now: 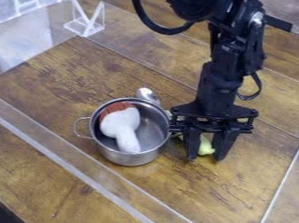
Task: Move the green spoon to the left
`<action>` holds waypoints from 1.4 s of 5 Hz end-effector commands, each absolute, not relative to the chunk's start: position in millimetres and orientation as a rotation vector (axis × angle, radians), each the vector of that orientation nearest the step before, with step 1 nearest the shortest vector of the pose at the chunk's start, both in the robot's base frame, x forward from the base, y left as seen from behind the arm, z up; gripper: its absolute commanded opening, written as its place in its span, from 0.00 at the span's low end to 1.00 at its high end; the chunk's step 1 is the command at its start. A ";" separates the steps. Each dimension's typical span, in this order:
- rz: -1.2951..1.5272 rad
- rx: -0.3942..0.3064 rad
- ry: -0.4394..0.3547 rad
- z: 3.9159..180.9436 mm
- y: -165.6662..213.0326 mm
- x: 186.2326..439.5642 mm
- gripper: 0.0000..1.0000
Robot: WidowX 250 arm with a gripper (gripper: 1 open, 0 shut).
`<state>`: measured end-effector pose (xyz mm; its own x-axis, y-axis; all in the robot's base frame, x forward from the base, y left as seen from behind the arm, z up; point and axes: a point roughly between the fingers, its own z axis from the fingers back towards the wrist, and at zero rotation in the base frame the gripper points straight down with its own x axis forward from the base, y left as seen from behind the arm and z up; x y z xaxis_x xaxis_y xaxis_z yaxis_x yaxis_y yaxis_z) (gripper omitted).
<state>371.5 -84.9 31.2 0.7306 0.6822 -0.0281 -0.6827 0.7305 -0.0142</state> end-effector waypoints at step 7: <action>0.718 -0.059 -0.031 88.9 -72.6 384.1 0.00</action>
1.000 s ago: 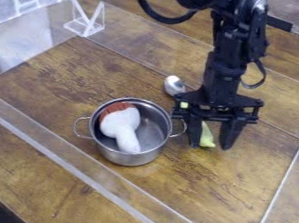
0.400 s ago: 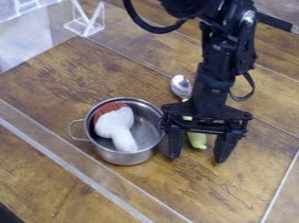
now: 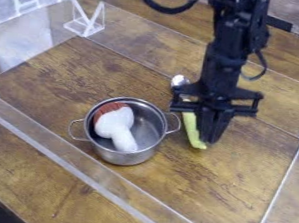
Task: Move the green spoon to the left
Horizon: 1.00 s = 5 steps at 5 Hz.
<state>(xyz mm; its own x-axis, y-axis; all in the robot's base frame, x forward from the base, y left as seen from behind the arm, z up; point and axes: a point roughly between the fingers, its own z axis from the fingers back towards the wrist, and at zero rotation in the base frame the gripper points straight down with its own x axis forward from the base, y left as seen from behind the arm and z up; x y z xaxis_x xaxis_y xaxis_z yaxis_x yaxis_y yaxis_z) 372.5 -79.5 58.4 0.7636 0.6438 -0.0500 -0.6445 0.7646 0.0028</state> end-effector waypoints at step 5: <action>0.463 0.020 -0.014 102.9 -68.7 379.4 0.00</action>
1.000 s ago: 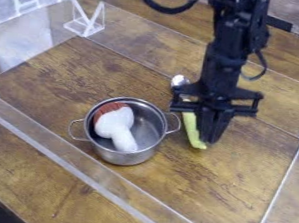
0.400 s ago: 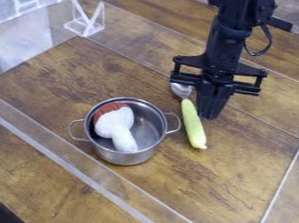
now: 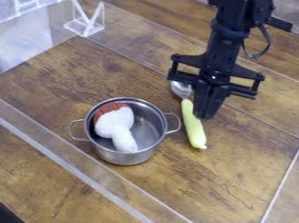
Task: Move the green spoon to the left
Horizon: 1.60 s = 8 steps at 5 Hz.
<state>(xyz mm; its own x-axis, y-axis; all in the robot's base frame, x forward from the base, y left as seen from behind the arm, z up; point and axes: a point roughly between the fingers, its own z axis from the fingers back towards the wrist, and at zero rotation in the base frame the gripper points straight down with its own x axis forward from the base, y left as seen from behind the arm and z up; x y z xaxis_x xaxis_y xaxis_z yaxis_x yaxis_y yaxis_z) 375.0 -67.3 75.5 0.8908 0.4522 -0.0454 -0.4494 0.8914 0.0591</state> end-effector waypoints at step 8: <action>0.453 0.073 0.030 54.9 -74.6 381.1 1.00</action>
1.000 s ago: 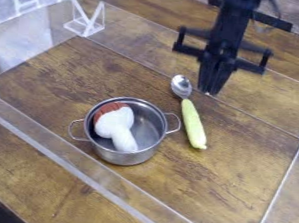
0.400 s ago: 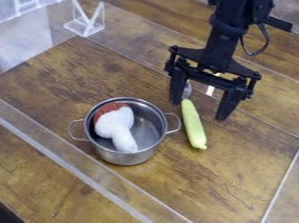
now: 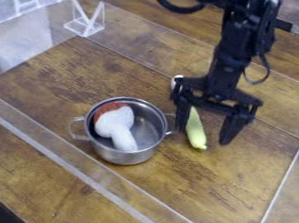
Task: Move the green spoon to the left
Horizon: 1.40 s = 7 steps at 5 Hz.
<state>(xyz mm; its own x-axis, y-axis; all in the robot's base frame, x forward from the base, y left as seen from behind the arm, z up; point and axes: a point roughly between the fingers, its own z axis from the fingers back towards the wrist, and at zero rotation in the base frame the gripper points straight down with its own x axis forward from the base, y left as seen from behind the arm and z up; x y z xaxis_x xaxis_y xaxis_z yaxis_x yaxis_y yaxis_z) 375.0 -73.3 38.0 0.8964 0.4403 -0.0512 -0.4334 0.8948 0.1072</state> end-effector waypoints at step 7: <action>0.692 0.044 0.048 73.6 -75.0 366.7 0.00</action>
